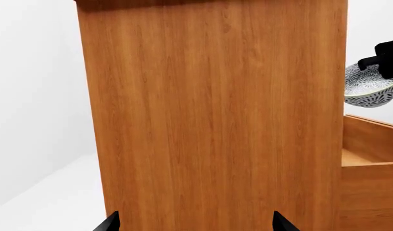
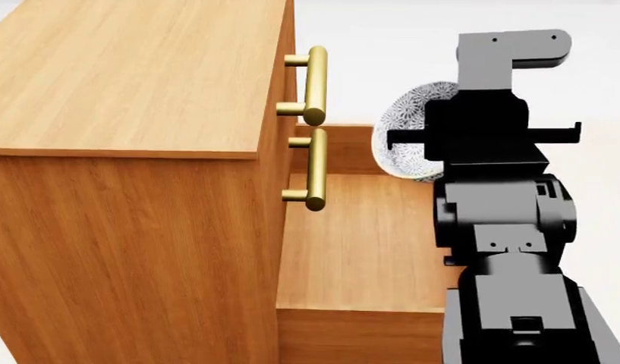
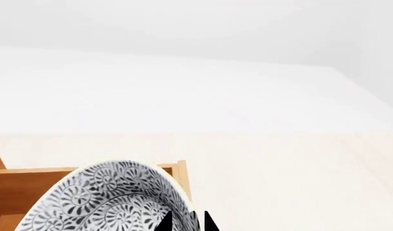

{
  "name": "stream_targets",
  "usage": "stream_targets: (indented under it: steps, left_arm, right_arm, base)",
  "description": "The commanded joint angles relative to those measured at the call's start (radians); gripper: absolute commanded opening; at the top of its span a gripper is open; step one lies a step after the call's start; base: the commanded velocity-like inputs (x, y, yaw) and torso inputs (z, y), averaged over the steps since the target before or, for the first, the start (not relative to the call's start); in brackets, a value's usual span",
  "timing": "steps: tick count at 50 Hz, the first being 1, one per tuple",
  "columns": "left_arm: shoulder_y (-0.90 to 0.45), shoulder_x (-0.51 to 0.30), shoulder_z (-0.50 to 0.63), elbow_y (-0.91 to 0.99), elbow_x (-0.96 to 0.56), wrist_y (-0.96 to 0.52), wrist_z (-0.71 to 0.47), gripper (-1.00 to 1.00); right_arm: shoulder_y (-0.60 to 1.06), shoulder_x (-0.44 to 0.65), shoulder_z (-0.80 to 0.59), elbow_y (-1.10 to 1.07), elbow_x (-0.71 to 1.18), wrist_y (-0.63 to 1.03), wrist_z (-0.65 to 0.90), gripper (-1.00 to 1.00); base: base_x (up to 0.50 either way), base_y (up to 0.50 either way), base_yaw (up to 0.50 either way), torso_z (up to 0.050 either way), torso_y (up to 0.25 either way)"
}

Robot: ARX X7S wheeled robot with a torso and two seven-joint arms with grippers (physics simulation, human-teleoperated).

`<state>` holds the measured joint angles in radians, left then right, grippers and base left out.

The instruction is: Put the bowl in the bottom drawer of the cabinet and close it.

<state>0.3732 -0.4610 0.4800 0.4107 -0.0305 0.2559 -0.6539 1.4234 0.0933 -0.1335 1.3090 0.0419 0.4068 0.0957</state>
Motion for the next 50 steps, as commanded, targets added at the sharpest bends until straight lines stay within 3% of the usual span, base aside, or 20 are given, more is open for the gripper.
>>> stream_targets:
  steps: [1,50]
  left_arm:
    - [-0.001,-0.002,0.001,0.001,-0.002,0.0,-0.003,1.0]
    - [-0.002,-0.01,0.007,0.005,-0.009,0.005,-0.013,1.0]
  right_arm:
    - [-0.018,-0.016,-0.007,-0.002,-0.019,-0.009,-0.021,-1.0]
    - [-0.108,-0.059,-0.045,-0.003,-0.026,-0.043,-0.055,-1.0]
  base:
    - [0.0,0.0,0.0,0.0,0.0]
    - [0.0,0.0,0.0,0.0,0.0]
